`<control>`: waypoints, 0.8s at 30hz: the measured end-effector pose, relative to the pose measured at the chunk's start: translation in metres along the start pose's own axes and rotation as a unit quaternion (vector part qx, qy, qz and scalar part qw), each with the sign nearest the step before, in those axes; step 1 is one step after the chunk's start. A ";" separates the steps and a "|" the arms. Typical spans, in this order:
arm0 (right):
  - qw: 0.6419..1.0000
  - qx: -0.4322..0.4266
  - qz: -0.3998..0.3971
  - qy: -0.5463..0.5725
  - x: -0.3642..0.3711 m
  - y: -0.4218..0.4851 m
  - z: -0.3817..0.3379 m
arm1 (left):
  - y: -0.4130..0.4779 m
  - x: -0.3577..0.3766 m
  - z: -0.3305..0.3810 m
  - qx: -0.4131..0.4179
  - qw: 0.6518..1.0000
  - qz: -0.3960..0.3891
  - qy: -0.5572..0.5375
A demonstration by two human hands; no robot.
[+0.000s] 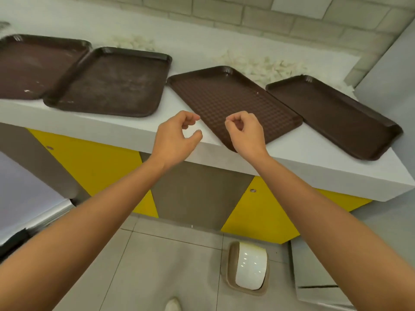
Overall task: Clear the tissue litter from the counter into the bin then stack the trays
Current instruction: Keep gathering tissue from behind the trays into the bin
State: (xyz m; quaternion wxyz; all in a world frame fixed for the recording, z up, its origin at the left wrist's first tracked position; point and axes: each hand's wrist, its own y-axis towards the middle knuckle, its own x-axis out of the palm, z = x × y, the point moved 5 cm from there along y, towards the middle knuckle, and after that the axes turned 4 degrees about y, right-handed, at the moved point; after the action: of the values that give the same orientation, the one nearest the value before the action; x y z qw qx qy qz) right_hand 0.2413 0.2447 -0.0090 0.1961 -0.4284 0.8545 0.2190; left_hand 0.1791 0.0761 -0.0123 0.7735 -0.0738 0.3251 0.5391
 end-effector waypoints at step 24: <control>0.999 -0.019 -0.040 -0.024 0.143 0.271 -0.032 | 0.285 -0.044 -0.097 0.018 0.998 0.030 0.050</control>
State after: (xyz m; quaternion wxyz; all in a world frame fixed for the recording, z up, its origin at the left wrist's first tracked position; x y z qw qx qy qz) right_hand -0.0648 0.2804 -0.0016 0.2168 -0.4602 0.8276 0.2373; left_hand -0.1222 0.1125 0.0050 0.7412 -0.0774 0.3749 0.5515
